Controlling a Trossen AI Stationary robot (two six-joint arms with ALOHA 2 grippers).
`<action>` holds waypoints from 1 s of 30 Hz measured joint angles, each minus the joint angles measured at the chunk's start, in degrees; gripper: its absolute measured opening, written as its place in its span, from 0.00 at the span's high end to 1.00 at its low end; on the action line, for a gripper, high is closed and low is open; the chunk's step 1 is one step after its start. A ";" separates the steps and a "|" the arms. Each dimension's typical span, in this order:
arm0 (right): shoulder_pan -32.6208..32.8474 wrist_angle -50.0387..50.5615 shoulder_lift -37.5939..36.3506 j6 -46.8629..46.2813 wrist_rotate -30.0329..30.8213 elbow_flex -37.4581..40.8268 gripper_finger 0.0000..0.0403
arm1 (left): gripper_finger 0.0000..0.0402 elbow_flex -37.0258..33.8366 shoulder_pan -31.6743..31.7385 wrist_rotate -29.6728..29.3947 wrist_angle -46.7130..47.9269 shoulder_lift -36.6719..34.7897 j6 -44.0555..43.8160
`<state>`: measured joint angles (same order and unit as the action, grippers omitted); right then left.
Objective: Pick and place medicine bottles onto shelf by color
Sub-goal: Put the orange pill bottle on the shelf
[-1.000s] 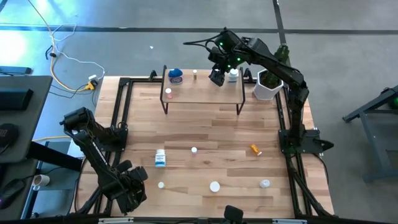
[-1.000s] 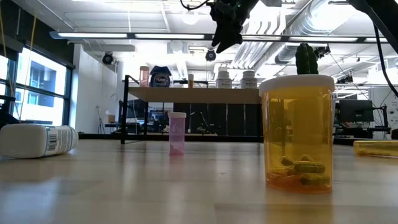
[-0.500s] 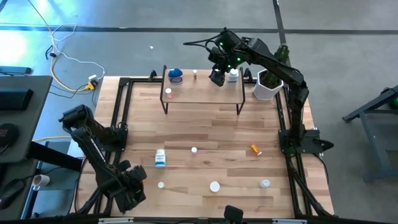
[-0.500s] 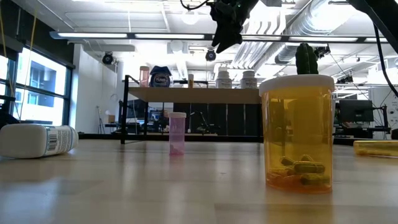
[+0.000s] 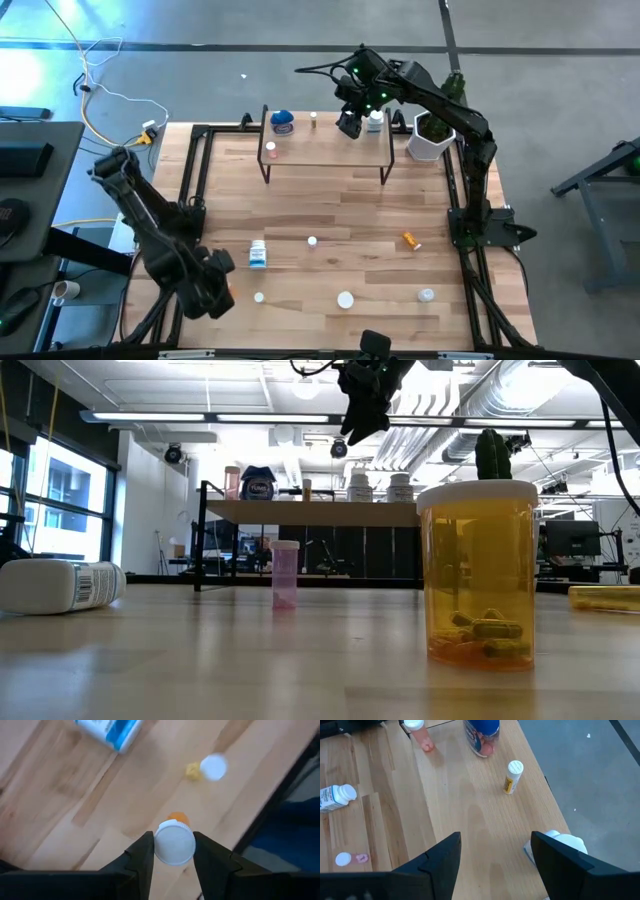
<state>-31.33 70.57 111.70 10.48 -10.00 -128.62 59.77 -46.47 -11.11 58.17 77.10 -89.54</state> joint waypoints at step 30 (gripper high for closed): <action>1.99 0.35 -2.67 -5.77 -0.14 0.00 0.42 | 0.72 0.00 46.49 3.31 -0.31 -18.25 58.62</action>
<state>-29.34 70.91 109.03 4.71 -10.14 -128.62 59.77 0.02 -7.80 57.85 58.85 -30.91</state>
